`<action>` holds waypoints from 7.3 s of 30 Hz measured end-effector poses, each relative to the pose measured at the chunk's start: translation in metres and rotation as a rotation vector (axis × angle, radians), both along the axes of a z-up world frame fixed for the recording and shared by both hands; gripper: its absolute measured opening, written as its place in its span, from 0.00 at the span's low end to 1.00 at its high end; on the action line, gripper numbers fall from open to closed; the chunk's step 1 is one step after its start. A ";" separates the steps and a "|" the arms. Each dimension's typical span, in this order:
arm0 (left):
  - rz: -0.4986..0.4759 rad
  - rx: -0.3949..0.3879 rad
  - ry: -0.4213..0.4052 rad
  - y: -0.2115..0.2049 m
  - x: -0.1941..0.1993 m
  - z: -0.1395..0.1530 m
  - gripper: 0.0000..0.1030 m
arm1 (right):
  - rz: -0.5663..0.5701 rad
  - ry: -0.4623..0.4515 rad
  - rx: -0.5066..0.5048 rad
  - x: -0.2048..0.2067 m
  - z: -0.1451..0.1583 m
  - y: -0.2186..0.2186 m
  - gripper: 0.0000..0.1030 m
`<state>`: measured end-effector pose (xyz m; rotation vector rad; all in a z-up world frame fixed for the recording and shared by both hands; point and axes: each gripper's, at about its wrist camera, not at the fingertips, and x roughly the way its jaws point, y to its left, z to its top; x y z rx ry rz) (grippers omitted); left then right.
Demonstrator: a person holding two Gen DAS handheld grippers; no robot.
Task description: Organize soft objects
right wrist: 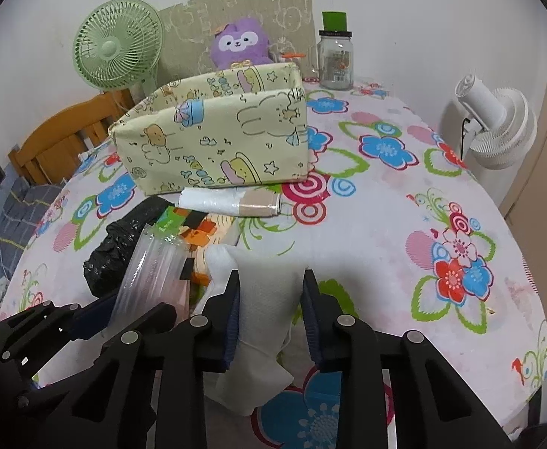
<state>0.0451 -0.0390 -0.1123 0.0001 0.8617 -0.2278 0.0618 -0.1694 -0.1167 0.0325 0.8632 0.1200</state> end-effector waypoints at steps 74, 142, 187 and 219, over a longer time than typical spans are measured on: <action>-0.004 0.038 -0.219 -0.001 0.034 0.116 0.29 | 0.047 -0.225 -0.019 0.029 0.124 0.016 0.31; 0.086 0.014 -0.021 0.039 0.189 0.049 0.62 | 0.073 -0.121 -0.027 0.192 0.068 0.047 0.36; 0.068 0.043 -0.084 0.019 0.122 0.095 0.92 | 0.123 -0.176 -0.025 0.121 0.107 0.041 0.85; 0.050 0.044 -0.150 0.015 0.049 0.111 0.92 | 0.096 -0.233 -0.025 0.043 0.123 0.028 0.93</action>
